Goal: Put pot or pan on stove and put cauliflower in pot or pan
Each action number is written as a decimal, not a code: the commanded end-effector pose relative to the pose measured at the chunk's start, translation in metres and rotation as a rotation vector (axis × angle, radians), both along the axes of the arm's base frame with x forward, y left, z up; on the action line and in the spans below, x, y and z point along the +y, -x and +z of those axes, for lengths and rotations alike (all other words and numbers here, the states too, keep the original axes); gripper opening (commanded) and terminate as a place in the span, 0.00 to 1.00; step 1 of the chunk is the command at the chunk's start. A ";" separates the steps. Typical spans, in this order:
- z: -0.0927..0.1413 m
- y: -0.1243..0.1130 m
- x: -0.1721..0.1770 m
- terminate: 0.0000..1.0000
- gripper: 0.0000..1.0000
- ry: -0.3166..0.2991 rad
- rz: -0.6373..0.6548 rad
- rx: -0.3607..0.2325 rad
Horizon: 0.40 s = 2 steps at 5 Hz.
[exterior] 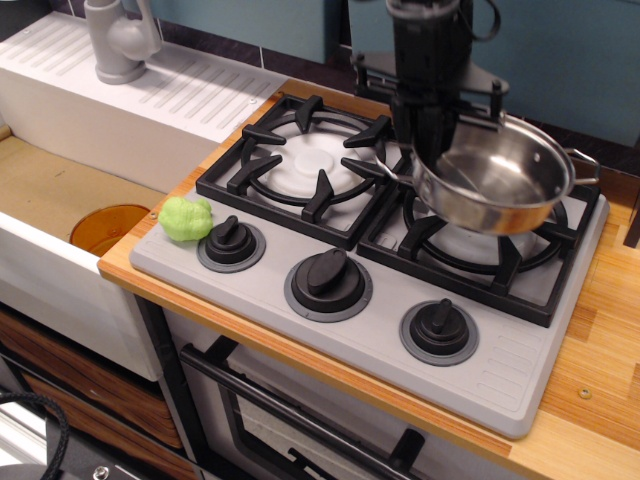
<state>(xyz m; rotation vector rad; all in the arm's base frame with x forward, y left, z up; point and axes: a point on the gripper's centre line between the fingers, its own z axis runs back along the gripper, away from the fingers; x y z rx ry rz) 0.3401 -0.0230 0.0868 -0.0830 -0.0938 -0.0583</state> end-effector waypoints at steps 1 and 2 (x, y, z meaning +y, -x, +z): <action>0.039 -0.015 0.047 0.00 0.00 -0.064 -0.050 -0.091; 0.036 -0.016 0.068 0.00 0.00 -0.042 -0.082 -0.093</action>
